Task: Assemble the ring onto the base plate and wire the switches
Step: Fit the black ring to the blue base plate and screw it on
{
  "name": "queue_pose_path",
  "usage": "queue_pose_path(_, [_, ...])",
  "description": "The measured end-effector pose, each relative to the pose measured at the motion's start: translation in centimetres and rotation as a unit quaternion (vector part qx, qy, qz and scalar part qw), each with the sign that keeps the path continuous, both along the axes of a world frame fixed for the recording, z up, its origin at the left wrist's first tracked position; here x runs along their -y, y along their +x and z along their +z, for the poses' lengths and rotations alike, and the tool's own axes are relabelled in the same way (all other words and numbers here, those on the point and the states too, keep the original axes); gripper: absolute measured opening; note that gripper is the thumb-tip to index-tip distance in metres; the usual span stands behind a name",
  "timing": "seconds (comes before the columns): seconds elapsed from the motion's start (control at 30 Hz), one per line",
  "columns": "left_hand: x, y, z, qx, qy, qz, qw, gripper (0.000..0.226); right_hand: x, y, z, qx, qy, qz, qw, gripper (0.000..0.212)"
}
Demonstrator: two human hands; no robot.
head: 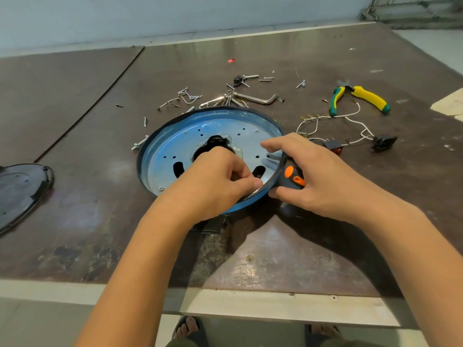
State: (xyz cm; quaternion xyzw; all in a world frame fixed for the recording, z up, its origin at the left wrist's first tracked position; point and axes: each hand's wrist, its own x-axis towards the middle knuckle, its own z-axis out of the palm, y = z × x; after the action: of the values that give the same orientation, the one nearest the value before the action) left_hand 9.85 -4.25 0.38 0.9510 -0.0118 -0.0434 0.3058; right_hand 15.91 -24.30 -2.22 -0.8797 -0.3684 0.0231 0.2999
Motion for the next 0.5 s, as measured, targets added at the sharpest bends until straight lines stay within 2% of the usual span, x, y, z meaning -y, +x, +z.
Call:
queue_pose_path(0.17, [-0.3, -0.11, 0.18, -0.018, -0.032, -0.009, 0.999, 0.014, -0.26, -0.01, 0.2, -0.002, 0.003, -0.005, 1.0, 0.068])
queue_pose_path(0.5, [0.27, 0.0, 0.2, -0.024, 0.0, 0.008, 1.0, 0.017, -0.39, -0.02, 0.38, -0.012, 0.015, 0.001, 1.0, 0.054])
